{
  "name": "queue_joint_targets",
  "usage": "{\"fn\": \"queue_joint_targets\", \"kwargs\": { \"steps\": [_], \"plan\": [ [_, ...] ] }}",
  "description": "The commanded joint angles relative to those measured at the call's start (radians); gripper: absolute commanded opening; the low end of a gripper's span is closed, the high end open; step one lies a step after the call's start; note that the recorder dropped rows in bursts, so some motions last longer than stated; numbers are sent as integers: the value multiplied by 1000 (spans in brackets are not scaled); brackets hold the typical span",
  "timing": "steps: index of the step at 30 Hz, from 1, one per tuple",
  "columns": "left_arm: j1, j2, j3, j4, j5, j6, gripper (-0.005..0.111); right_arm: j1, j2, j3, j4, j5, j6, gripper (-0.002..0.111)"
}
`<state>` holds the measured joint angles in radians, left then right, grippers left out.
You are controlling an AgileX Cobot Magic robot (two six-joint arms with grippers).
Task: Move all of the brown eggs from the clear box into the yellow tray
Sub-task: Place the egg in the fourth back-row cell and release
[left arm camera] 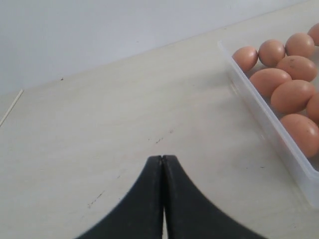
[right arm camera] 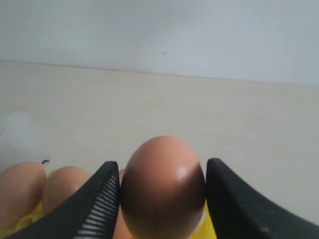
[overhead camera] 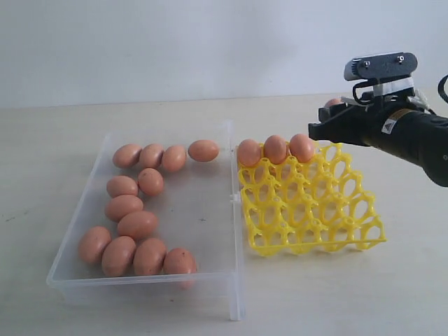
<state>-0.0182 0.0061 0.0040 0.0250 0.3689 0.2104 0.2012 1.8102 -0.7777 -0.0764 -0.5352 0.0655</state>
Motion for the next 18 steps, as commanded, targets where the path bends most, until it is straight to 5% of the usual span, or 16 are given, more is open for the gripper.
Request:
{"fn": "queue_joint_targets", "kwargs": {
  "steps": [1,18],
  "plan": [
    [-2,-6,-4,0,-8,-5,0,-17,60,3,-24,-76,41,0],
    [-2,-6,-4,0,-8,-5,0,-41,219,-48,-32,-185,39,0]
  ]
}}
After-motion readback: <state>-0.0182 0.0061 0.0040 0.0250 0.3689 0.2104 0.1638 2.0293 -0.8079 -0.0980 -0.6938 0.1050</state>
